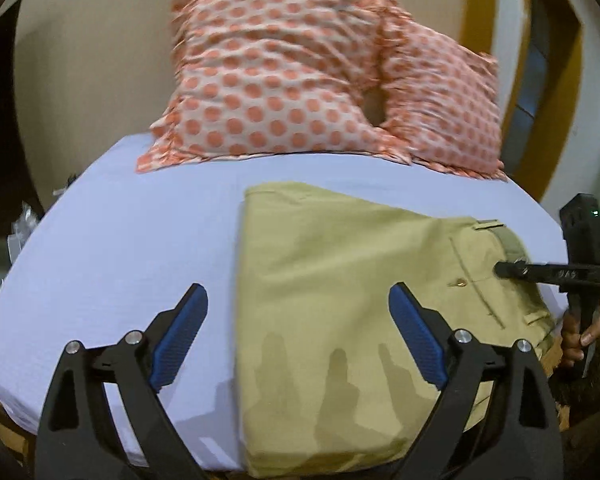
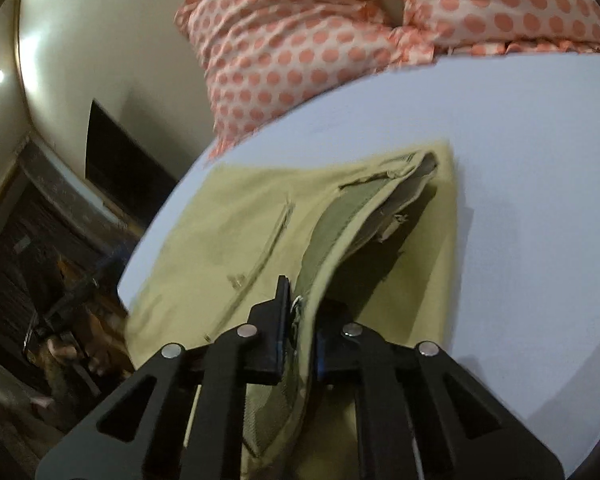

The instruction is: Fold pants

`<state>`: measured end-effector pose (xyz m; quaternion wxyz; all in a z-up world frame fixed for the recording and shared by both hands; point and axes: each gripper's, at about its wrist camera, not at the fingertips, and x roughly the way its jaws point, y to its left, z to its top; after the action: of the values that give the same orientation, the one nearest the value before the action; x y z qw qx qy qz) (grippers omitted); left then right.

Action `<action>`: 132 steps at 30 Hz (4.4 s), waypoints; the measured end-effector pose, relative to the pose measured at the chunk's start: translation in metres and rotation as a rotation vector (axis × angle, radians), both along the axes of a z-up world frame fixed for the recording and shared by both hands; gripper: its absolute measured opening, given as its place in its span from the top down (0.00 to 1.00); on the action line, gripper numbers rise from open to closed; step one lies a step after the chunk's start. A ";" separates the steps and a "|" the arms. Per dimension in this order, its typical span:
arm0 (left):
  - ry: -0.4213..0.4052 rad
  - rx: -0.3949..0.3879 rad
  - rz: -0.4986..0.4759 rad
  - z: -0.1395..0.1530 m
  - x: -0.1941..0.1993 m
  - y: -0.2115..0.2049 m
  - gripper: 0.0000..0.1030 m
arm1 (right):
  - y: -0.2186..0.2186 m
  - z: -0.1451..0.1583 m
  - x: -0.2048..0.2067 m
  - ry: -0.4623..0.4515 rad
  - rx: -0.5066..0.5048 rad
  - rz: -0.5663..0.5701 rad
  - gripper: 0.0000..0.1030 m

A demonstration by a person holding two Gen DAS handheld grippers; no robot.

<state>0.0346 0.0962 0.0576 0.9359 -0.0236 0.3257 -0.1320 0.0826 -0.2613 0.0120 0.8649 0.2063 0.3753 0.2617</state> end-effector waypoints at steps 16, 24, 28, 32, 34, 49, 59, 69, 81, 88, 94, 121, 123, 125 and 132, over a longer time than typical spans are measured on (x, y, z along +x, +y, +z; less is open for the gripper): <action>0.285 -0.189 -0.149 -0.042 0.083 0.004 0.08 | -0.038 -0.007 0.036 0.092 -0.066 -0.129 0.52; 0.346 -0.186 -0.218 -0.044 0.112 -0.021 0.58 | -0.056 -0.041 0.049 0.214 0.335 0.026 0.83; 0.358 -0.195 -0.203 -0.031 0.124 -0.020 0.89 | -0.051 -0.021 0.055 0.181 0.320 0.031 0.87; 0.223 -0.059 -0.180 0.000 0.142 -0.047 0.93 | -0.051 0.025 0.085 0.068 0.241 -0.013 0.91; 0.168 0.000 -0.137 0.010 0.168 -0.066 0.93 | -0.054 0.042 0.106 0.028 0.204 -0.064 0.91; 0.096 0.065 -0.108 0.016 0.136 -0.082 0.35 | -0.042 0.034 0.100 0.059 -0.063 -0.172 0.42; 0.213 0.211 -0.034 -0.020 0.113 -0.128 0.10 | -0.012 0.031 0.072 0.095 -0.294 -0.268 0.13; 0.194 0.207 0.049 -0.031 0.007 -0.101 0.02 | 0.037 0.007 -0.031 -0.005 -0.520 -0.227 0.01; 0.201 0.173 0.053 -0.052 0.005 -0.104 0.02 | 0.045 -0.019 -0.033 0.045 -0.583 -0.314 0.01; 0.191 0.173 0.084 -0.053 0.006 -0.105 0.02 | 0.044 -0.019 -0.033 0.031 -0.582 -0.320 0.01; 0.183 0.172 0.085 -0.053 0.005 -0.105 0.02 | 0.046 -0.020 -0.034 0.029 -0.582 -0.324 0.01; 0.182 0.172 0.085 -0.053 0.005 -0.105 0.02 | 0.046 -0.020 -0.034 0.026 -0.581 -0.327 0.01; 0.182 0.172 0.085 -0.053 0.005 -0.105 0.02 | 0.046 -0.019 -0.034 0.027 -0.581 -0.328 0.01; 0.183 0.172 0.085 -0.053 0.005 -0.104 0.02 | 0.046 -0.019 -0.033 0.027 -0.581 -0.328 0.01; 0.183 0.172 0.086 -0.053 0.005 -0.104 0.02 | 0.047 -0.019 -0.033 0.029 -0.581 -0.331 0.01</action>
<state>0.0399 -0.0082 0.0045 0.9057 0.0309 0.4184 -0.0608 0.0492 -0.2147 -0.0069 0.9129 0.0132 0.4079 -0.0032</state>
